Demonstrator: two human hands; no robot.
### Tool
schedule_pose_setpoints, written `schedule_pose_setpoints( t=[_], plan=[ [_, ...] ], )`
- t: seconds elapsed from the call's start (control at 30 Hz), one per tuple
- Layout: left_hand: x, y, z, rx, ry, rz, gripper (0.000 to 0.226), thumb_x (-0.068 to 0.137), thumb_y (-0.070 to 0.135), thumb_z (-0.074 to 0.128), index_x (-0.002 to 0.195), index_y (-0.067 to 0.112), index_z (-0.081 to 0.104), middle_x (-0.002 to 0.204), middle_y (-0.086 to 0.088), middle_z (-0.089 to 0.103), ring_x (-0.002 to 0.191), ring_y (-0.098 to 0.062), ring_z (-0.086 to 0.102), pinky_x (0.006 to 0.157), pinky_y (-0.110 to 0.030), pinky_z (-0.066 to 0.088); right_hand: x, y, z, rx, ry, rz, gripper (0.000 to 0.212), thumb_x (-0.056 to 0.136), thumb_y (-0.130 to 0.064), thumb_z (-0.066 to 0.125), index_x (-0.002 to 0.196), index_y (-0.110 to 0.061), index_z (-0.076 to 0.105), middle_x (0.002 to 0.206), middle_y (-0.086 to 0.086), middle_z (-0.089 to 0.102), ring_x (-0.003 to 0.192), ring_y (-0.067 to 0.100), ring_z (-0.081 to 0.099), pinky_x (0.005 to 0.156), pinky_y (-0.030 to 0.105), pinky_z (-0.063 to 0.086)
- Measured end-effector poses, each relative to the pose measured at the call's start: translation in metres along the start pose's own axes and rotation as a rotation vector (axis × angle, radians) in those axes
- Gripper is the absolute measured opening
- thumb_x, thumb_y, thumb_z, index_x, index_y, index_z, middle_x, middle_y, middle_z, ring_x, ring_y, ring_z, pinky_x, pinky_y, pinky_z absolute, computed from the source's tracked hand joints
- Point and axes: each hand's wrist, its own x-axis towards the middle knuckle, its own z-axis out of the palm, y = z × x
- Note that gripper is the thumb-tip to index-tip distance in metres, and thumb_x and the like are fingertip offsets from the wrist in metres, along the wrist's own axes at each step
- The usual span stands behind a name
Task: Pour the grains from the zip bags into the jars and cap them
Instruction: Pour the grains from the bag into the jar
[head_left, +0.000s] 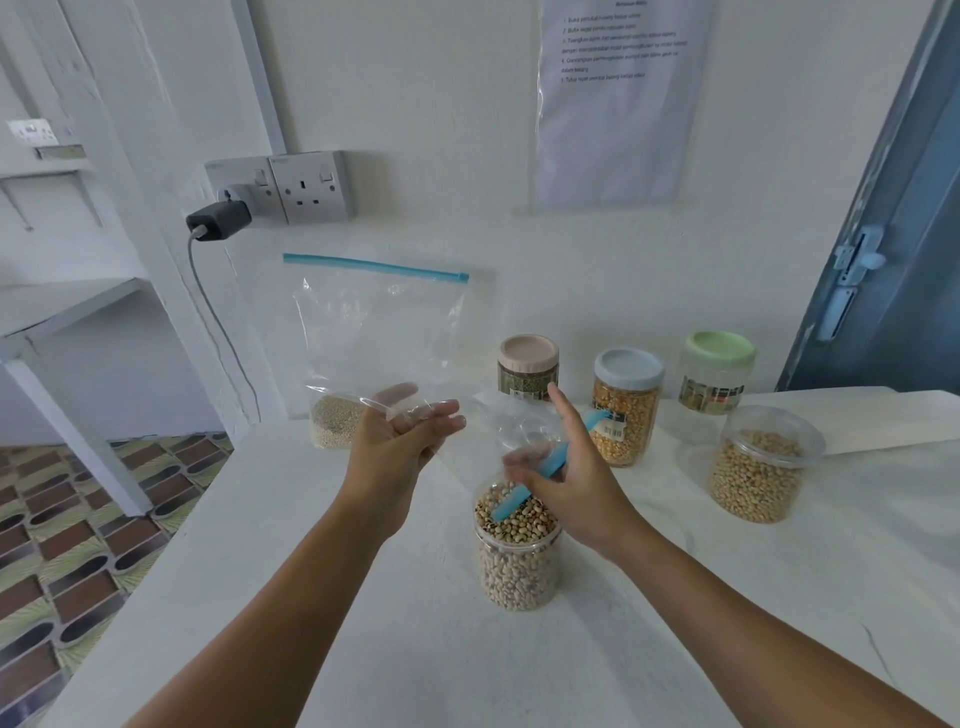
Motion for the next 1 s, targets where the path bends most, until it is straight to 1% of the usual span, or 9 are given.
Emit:
schedule_pose_setpoints(
  t=[0.1, 0.2, 0.27, 0.4, 0.63, 0.7, 0.77, 0.9, 1.0],
  plan=[
    [-0.002, 0.004, 0.004, -0.017, 0.019, 0.033, 0.062, 0.084, -0.005, 0.077, 0.137, 0.009, 0.047, 0.107, -0.022, 0.076, 0.1, -0.034, 0.076, 0.093, -0.038, 0.059, 0.0, -0.005, 0.0, 0.007, 0.053, -0.03, 0.106, 0.088, -0.009, 0.081, 0.163, -0.041, 0.013, 0.106, -0.041, 0.068, 0.107, -0.01, 0.066, 0.108, 0.038, 0.052],
    [-0.003, 0.011, 0.012, -0.012, 0.033, 0.069, 0.067, 0.076, 0.007, 0.082, 0.134, 0.011, 0.05, 0.105, -0.024, 0.075, 0.095, -0.032, 0.077, 0.092, -0.038, 0.06, 0.004, -0.006, 0.001, 0.023, 0.111, -0.048, 0.117, 0.079, -0.016, 0.09, 0.16, -0.052, 0.014, 0.138, -0.031, 0.055, 0.114, -0.009, 0.063, 0.106, 0.035, 0.053],
    [-0.001, 0.013, 0.014, -0.015, 0.035, 0.077, 0.068, 0.074, 0.009, 0.082, 0.134, 0.011, 0.05, 0.105, -0.022, 0.076, 0.097, -0.033, 0.077, 0.096, -0.042, 0.059, 0.006, -0.005, 0.001, 0.029, 0.077, -0.053, 0.122, 0.077, -0.013, 0.091, 0.161, -0.05, 0.01, 0.122, -0.036, 0.057, 0.109, -0.01, 0.065, 0.101, 0.029, 0.054],
    [0.001, 0.013, 0.013, -0.007, 0.023, 0.075, 0.065, 0.079, 0.004, 0.079, 0.136, 0.011, 0.048, 0.106, -0.019, 0.077, 0.1, -0.033, 0.077, 0.101, -0.045, 0.056, 0.008, 0.001, -0.001, 0.028, 0.006, -0.011, 0.126, 0.078, -0.015, 0.09, 0.159, -0.054, 0.002, 0.113, -0.004, 0.074, 0.108, 0.011, 0.072, 0.104, 0.04, 0.055],
    [0.001, 0.012, 0.016, -0.001, 0.012, 0.077, 0.059, 0.087, -0.004, 0.075, 0.136, 0.013, 0.048, 0.107, -0.017, 0.078, 0.1, -0.032, 0.077, 0.103, -0.046, 0.055, 0.012, 0.011, 0.0, 0.01, 0.008, -0.012, 0.119, 0.088, -0.011, 0.081, 0.159, -0.054, -0.005, 0.107, -0.003, 0.075, 0.11, 0.011, 0.071, 0.108, 0.042, 0.053],
    [0.0, 0.014, 0.017, -0.017, -0.005, 0.072, 0.065, 0.081, 0.003, 0.079, 0.137, 0.015, 0.047, 0.109, -0.016, 0.078, 0.104, -0.033, 0.076, 0.102, -0.045, 0.055, 0.014, 0.012, 0.002, 0.027, 0.038, -0.003, 0.124, 0.082, -0.016, 0.088, 0.158, -0.057, -0.001, 0.128, -0.004, 0.069, 0.12, 0.011, 0.066, 0.11, 0.043, 0.051],
    [-0.002, 0.012, 0.016, 0.012, -0.045, 0.036, 0.075, 0.077, 0.011, 0.083, 0.14, 0.017, 0.043, 0.115, -0.013, 0.077, 0.111, -0.031, 0.073, 0.101, -0.043, 0.055, 0.016, 0.009, 0.003, 0.037, 0.107, -0.006, 0.128, 0.074, -0.026, 0.094, 0.154, -0.063, 0.003, 0.157, 0.0, 0.046, 0.138, 0.017, 0.053, 0.114, 0.047, 0.047],
    [-0.012, -0.005, 0.009, 0.231, -0.128, -0.131, 0.094, 0.073, 0.035, 0.093, 0.144, 0.02, 0.034, 0.121, -0.009, 0.076, 0.118, -0.024, 0.07, 0.106, -0.043, 0.051, 0.019, 0.008, 0.005, 0.027, 0.128, -0.026, 0.128, 0.074, -0.024, 0.094, 0.154, -0.063, 0.002, 0.167, -0.001, 0.031, 0.142, 0.017, 0.048, 0.112, 0.041, 0.049],
    [-0.017, -0.015, 0.008, 0.399, -0.161, -0.143, 0.075, 0.084, 0.026, 0.086, 0.138, 0.025, 0.034, 0.109, -0.001, 0.08, 0.112, -0.016, 0.072, 0.111, -0.042, 0.042, 0.019, 0.008, 0.005, 0.002, 0.118, -0.034, 0.127, 0.076, -0.028, 0.093, 0.153, -0.064, -0.001, 0.168, -0.002, 0.029, 0.142, 0.016, 0.049, 0.113, 0.041, 0.049]
  ],
)
